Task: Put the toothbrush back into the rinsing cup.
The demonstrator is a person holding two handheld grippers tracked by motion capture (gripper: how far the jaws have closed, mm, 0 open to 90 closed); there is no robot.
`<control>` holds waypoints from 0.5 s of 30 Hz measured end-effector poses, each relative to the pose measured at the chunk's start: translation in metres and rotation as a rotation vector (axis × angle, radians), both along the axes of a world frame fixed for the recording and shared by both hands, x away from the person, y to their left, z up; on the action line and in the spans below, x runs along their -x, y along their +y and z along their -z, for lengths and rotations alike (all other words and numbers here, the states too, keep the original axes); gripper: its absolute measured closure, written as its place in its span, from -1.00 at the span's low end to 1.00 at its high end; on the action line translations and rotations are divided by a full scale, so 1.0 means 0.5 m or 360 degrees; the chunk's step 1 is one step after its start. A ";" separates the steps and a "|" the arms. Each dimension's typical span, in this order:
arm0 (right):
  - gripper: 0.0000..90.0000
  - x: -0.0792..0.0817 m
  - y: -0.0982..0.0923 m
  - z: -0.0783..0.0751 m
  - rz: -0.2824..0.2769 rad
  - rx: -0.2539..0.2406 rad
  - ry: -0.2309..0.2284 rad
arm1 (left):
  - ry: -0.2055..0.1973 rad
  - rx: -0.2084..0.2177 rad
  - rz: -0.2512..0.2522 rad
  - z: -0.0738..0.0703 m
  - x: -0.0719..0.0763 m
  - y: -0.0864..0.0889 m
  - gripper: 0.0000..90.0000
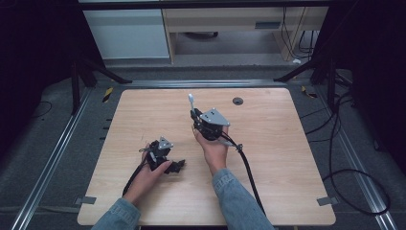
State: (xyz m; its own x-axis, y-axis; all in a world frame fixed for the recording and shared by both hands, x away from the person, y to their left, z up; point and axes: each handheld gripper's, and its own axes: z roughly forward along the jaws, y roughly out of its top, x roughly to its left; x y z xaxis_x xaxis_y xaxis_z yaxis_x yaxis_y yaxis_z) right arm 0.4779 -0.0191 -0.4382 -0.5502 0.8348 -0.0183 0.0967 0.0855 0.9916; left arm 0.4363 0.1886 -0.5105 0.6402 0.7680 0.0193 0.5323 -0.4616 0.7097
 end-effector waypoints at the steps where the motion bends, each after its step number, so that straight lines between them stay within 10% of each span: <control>1: 0.76 0.000 0.000 0.001 0.0000 -0.0002 0.0001 | 0.0000 0.0000 0.0000 0.000 0.000 0.000 -1.00; 15: 0.76 0.000 0.004 0.020 -0.0017 0.0015 -0.0004 | 0.0001 0.0001 0.0002 0.000 0.000 0.000 -1.00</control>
